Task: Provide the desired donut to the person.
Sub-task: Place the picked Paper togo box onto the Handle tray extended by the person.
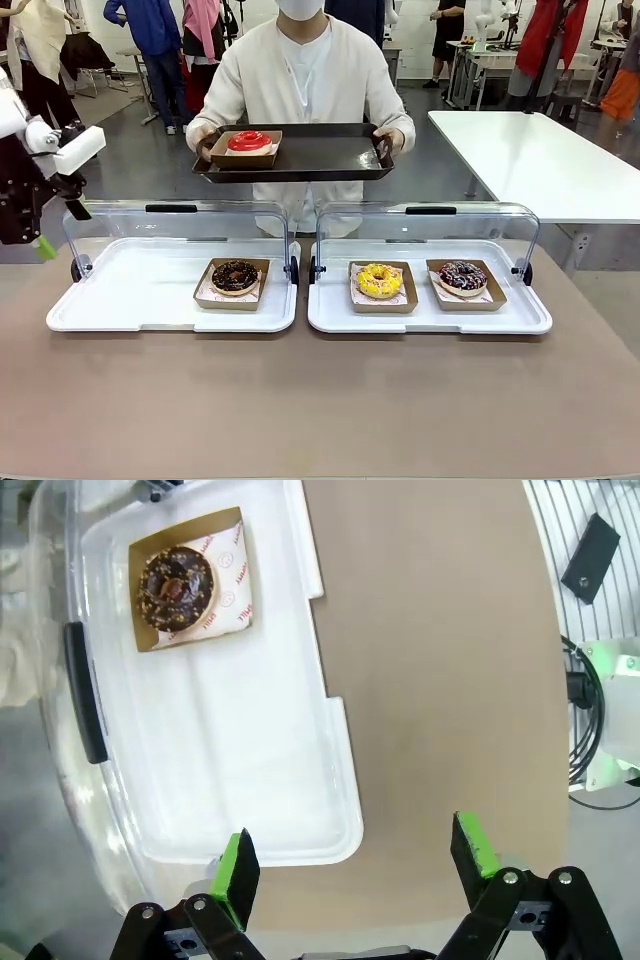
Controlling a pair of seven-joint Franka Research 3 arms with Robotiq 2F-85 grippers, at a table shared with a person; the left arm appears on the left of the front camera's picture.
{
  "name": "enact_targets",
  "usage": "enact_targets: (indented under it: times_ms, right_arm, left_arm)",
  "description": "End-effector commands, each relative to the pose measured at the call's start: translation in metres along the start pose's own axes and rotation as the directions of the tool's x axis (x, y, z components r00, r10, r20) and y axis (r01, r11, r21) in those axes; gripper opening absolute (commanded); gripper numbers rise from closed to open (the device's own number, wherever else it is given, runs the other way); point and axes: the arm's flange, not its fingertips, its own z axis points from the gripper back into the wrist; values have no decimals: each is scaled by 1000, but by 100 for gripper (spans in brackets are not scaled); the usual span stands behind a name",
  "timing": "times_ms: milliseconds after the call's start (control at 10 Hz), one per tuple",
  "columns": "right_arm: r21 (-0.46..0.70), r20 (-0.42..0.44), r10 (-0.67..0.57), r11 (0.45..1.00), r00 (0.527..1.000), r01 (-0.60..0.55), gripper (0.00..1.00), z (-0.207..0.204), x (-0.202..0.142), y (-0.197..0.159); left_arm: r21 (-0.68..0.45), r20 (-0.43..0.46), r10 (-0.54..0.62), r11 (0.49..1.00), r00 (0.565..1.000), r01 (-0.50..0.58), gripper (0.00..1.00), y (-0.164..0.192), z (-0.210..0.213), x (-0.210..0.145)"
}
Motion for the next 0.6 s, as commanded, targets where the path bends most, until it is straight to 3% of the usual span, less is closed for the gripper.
enact_targets:
  times_ms: [0, 500]
  right_arm:
    - [7, 20, 11, 1000, 1000, -12, 100, 0, -1, -1]
    - [7, 20, 11, 1000, 1000, -12, 100, 0, -1, -1]
  left_arm:
    - [21, -20, -14, 1000, 1000, 14, 100, -6, -6, -7]
    - [0, 0, 0, 1000, 1000, 0, 100, 0, 0, 0]
